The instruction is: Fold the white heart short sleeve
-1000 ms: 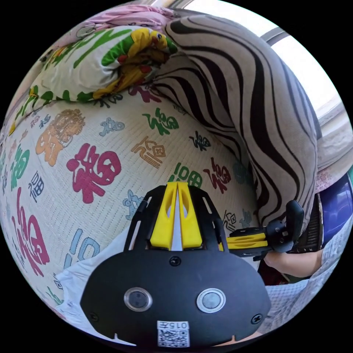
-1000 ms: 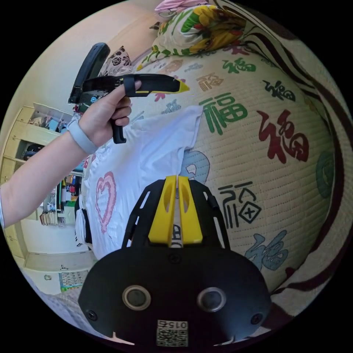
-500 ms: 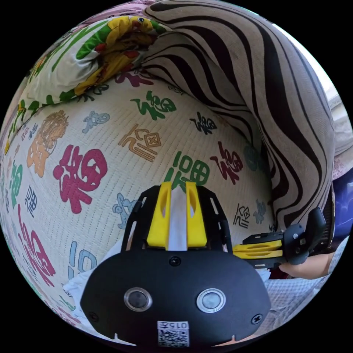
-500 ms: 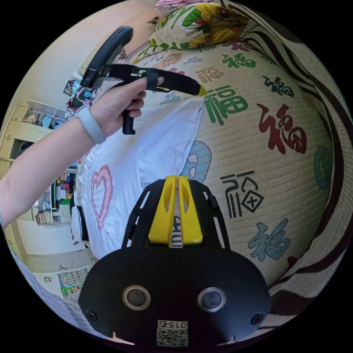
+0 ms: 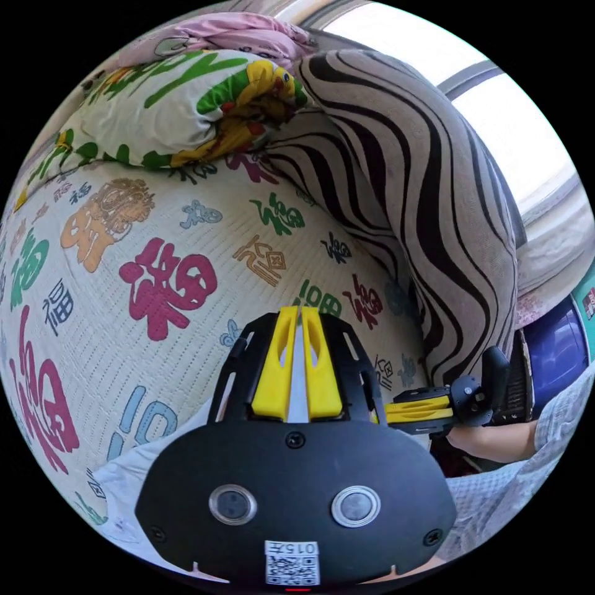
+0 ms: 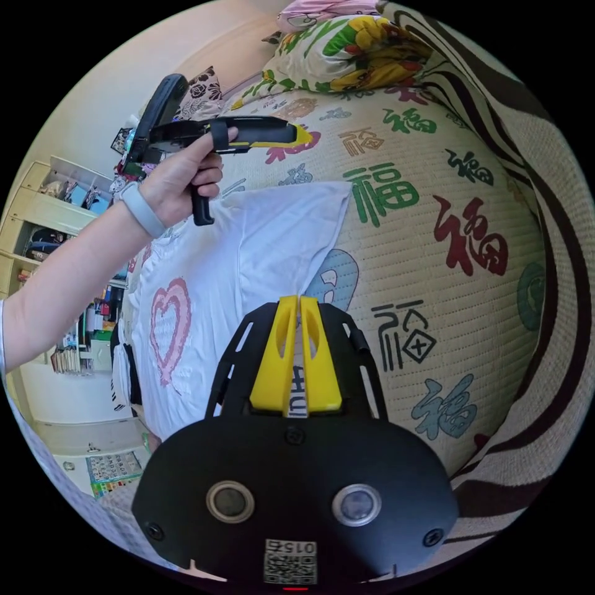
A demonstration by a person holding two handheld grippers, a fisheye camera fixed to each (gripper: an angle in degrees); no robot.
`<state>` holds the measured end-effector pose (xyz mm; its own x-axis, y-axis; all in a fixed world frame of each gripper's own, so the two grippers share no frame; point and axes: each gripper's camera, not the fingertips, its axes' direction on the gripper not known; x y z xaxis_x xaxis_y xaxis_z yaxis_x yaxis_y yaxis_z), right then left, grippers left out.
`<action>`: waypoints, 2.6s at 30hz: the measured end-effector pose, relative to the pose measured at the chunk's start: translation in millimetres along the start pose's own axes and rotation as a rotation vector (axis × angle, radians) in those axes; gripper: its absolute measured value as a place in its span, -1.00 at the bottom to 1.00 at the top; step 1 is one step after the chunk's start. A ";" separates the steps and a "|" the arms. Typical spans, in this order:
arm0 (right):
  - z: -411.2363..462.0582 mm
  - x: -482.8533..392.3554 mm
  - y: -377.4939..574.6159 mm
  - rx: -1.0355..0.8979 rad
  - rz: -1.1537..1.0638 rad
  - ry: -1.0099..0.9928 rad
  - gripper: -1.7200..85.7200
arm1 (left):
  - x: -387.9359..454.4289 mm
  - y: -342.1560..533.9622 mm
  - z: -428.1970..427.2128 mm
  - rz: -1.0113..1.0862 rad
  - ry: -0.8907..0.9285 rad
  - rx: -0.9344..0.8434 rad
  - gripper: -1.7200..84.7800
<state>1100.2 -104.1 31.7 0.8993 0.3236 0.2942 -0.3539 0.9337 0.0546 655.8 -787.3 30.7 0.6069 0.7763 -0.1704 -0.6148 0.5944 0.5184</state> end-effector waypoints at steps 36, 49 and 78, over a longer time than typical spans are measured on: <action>58.5 -159.7 -21.0 -0.211 -0.364 -0.149 -0.96 | -124.8 354.3 -193.5 -0.579 -0.048 0.310 -0.97; 38.0 -181.2 -55.8 -0.111 -0.363 0.029 -0.83 | -151.0 330.5 -238.4 -0.493 -0.072 0.306 -0.75; 82.3 -297.0 -42.4 -0.241 -0.544 0.073 -0.91 | -123.1 431.8 -292.2 -0.546 -0.016 0.189 -0.95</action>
<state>827.0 -252.4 20.6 0.9533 -0.2087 0.2181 0.2228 0.9740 -0.0418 168.4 -564.8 30.6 0.8194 0.3631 -0.4436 -0.1101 0.8591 0.4998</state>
